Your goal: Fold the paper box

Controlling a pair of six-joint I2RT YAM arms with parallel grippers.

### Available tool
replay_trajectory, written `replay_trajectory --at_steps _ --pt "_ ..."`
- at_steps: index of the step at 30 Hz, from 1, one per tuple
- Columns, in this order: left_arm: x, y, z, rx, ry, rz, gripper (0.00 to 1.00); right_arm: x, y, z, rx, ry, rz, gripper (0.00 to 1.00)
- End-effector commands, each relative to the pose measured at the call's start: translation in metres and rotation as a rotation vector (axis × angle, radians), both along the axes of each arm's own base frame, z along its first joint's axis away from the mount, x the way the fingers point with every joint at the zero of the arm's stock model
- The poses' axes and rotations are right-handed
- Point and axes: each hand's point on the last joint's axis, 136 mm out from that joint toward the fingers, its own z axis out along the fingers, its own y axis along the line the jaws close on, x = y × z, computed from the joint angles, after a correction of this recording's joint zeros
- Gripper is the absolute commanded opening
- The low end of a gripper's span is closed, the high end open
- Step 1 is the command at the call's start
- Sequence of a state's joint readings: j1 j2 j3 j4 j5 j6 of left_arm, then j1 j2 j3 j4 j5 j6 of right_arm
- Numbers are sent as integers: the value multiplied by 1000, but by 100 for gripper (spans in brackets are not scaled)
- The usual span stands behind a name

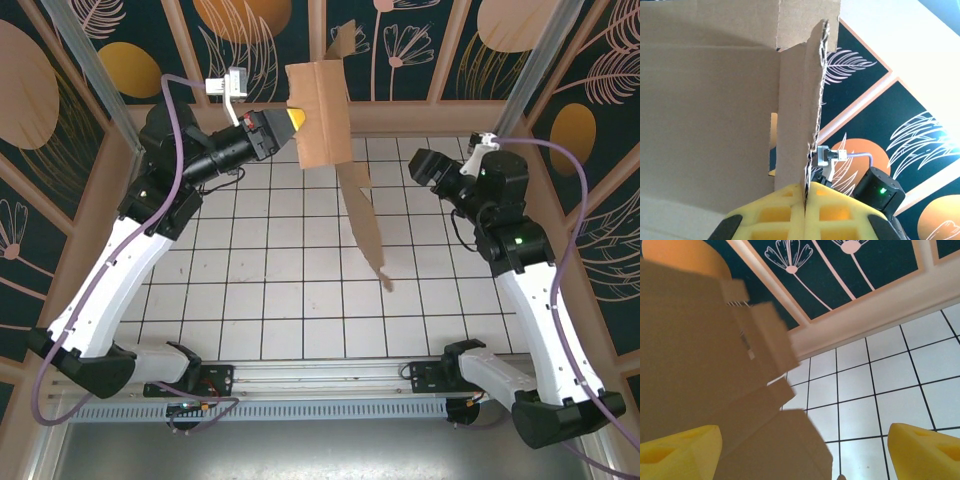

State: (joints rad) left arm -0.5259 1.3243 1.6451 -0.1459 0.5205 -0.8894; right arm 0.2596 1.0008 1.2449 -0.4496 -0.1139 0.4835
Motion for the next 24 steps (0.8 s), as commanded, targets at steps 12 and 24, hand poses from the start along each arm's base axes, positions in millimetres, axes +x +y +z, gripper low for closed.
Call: replay_trajectory --at_steps 12,24 --pt "129 81 -323 132 656 285 0 33 20 -125 -166 228 8 86" --pt "94 131 -448 427 844 504 24 32 46 -265 -132 509 20 83"
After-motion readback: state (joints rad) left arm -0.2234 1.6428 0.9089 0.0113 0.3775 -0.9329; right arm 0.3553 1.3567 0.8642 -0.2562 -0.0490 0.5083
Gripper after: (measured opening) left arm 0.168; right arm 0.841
